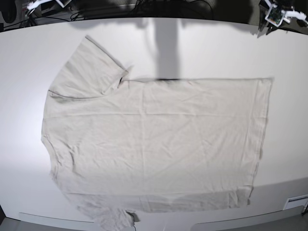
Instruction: Fold the T-shirt properly
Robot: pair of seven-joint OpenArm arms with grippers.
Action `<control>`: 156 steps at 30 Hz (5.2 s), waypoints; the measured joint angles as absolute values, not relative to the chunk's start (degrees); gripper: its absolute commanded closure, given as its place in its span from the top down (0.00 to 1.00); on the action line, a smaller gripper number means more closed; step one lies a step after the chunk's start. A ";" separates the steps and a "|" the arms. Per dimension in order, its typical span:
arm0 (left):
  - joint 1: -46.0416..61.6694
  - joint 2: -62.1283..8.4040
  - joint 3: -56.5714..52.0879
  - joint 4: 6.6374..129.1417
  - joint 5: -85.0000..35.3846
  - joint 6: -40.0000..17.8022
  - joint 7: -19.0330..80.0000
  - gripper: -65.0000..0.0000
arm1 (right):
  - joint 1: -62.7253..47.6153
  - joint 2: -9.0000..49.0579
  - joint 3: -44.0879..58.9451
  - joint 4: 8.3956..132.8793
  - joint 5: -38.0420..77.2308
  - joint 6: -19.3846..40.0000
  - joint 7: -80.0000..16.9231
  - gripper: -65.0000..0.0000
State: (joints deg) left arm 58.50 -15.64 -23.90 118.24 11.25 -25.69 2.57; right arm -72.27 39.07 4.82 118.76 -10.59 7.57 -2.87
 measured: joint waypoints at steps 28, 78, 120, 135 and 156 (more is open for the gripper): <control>27.62 -31.07 -5.87 93.73 34.68 -29.61 0.16 0.32 | -63.00 41.47 4.78 119.68 -10.59 6.17 -10.39 0.15; 16.16 -28.56 -0.36 79.11 27.14 -24.60 7.33 0.00 | -38.59 48.56 -16.62 101.03 -39.11 10.94 -9.39 0.31; 16.38 -30.20 -0.38 79.61 14.50 -24.77 11.40 0.00 | -20.05 51.07 -25.61 92.60 -5.41 9.37 -12.56 0.00; 35.88 -36.38 0.12 93.76 2.55 -16.51 14.20 0.00 | -46.50 52.97 -7.31 106.48 -1.78 9.30 -12.88 0.00; 47.72 -30.92 -10.57 103.85 6.24 -8.71 8.97 0.00 | -59.55 52.01 -1.89 115.07 -2.79 2.07 -12.10 0.00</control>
